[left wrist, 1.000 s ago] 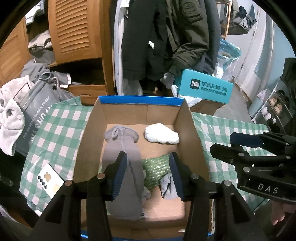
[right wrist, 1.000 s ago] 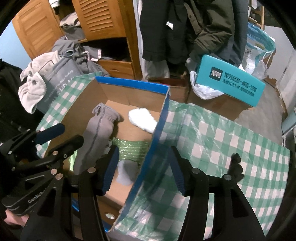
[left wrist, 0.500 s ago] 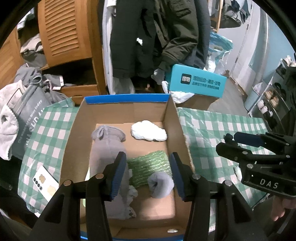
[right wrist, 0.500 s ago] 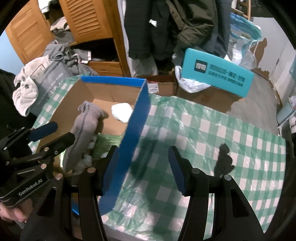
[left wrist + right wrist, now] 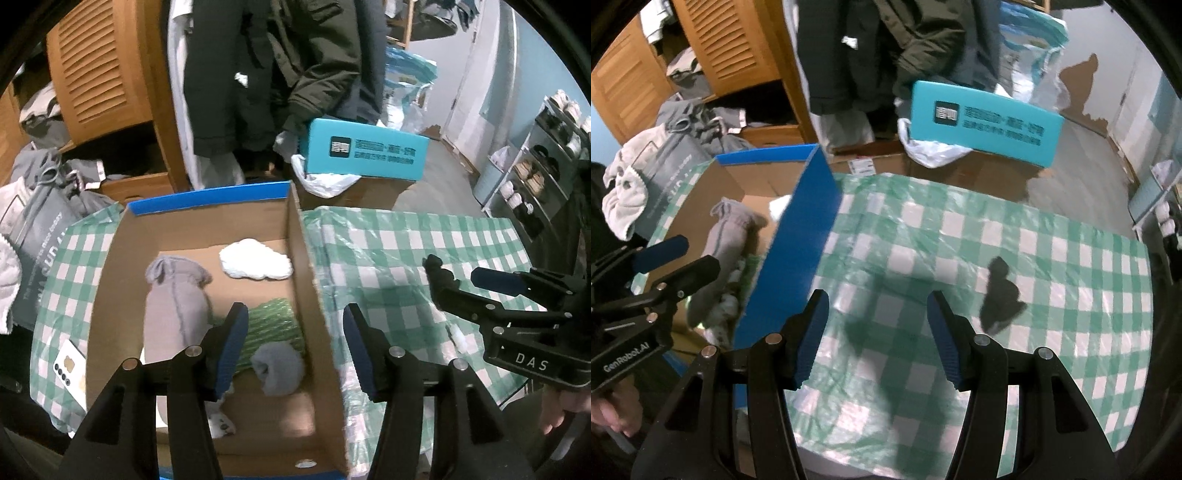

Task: Organize soft objects
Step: 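Withdraw both grippers to the black knit hat and white bottle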

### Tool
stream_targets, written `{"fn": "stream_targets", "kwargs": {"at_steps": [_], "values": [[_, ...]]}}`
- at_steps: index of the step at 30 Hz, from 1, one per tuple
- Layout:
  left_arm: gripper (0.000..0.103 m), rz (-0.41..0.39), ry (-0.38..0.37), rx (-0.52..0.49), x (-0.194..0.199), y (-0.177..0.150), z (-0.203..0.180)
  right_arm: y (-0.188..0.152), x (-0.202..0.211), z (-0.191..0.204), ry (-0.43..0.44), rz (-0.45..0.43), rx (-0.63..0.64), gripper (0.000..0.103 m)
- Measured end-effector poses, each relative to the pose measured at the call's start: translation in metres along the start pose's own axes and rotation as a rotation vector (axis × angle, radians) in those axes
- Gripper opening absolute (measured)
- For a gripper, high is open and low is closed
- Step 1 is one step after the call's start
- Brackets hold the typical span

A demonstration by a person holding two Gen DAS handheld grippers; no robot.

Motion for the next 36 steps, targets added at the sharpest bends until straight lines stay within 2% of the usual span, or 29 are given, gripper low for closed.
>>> {"fn": "stream_targets", "kwargs": {"at_steps": [18, 31, 36], "values": [[0.055, 0.074, -0.070, -0.072, -0.022, -0.011, -0.074, -0.025, 0.020, -0.091, -0.093, -0.014, -0.123, 0.056], [0.055, 0.167, -0.098, -0.105, -0.056, -0.037, -0.116, -0.060, 0.005, -0.136, -0.129, 0.043, -0.184, 0.056], [0.058, 0.215, -0.096, -0.099, -0.071, -0.053, -0.121, -0.077, -0.010, -0.140, -0.103, 0.086, -0.207, 0.056]]}}
Point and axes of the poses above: each gripper's, at about its wrist camera, not at the fingertips, and x roughly against the way its jaws point, z to its left, y to its top, the point moved 10 cm from there along -x, roughly the way its jaws point, and after that the axes turned 11 degrees about -z, right-handed, at the moved point
